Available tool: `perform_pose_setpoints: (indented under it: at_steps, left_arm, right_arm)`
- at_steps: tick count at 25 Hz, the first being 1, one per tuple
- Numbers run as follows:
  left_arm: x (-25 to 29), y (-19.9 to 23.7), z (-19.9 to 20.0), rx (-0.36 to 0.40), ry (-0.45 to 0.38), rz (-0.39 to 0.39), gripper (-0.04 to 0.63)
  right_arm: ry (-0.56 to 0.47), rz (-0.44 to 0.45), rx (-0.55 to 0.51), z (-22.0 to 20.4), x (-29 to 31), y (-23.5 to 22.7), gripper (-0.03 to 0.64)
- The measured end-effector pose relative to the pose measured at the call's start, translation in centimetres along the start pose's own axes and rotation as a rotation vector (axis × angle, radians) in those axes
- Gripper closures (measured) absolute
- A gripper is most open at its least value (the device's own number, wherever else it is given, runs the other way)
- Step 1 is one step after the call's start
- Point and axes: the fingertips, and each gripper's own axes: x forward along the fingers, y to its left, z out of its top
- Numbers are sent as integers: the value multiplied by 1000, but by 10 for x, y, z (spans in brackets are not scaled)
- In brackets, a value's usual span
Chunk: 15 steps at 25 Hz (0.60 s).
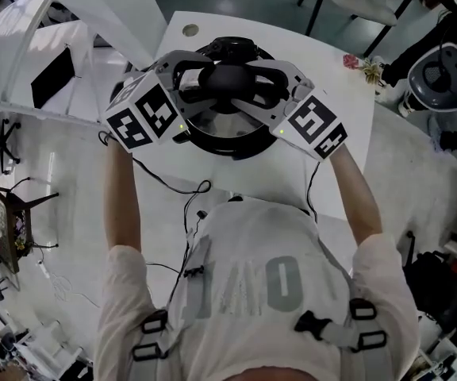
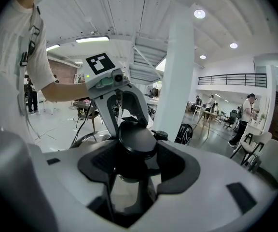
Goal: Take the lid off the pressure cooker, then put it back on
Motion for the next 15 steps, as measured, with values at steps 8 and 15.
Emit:
perform_pose_setpoints:
  at_steps: [8,15]
  left_arm:
    - [8,0,-3,-22,10,5,345]
    - [11,-4,3,6,43,17,345]
  right_arm:
    - [-3,27,-8,-10,2,-3,365]
    - [13,31,-33,-16,-3,-1,365]
